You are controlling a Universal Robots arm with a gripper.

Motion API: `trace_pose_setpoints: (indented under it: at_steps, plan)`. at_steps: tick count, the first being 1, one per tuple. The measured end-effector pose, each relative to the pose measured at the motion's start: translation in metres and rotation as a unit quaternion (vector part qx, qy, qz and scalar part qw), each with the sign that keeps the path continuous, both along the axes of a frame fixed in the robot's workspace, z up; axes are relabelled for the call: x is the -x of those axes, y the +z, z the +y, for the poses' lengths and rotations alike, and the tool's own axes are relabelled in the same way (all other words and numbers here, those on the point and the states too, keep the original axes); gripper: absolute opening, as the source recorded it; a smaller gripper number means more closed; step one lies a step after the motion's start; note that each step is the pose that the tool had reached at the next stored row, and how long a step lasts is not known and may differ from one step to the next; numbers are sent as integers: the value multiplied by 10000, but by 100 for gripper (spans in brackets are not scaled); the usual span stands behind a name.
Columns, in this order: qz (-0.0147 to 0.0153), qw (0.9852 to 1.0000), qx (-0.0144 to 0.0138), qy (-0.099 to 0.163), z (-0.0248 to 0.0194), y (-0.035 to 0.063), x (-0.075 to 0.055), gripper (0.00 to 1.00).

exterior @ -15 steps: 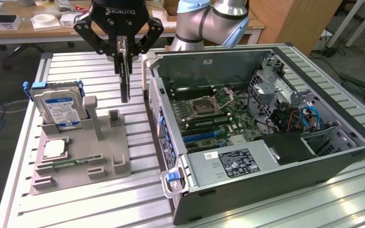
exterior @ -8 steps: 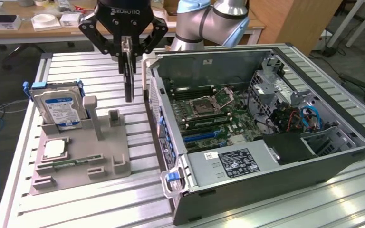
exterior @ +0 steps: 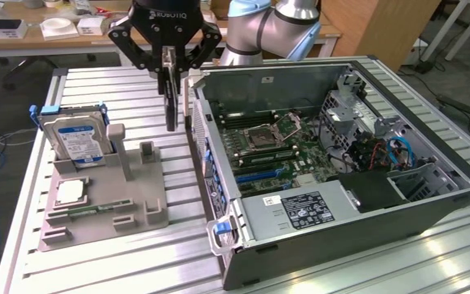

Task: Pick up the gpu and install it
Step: 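Pick up the gpu and move the gpu toward the slot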

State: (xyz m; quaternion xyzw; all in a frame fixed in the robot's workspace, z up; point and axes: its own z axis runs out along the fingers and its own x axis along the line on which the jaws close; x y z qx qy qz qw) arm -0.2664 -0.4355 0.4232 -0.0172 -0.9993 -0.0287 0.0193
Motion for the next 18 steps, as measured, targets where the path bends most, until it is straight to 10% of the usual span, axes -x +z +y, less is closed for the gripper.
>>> trace_pose_setpoints:
  at_steps: [18]
  plan:
    - [0, 10000, 0, 4, 0, -1, -176, 27]
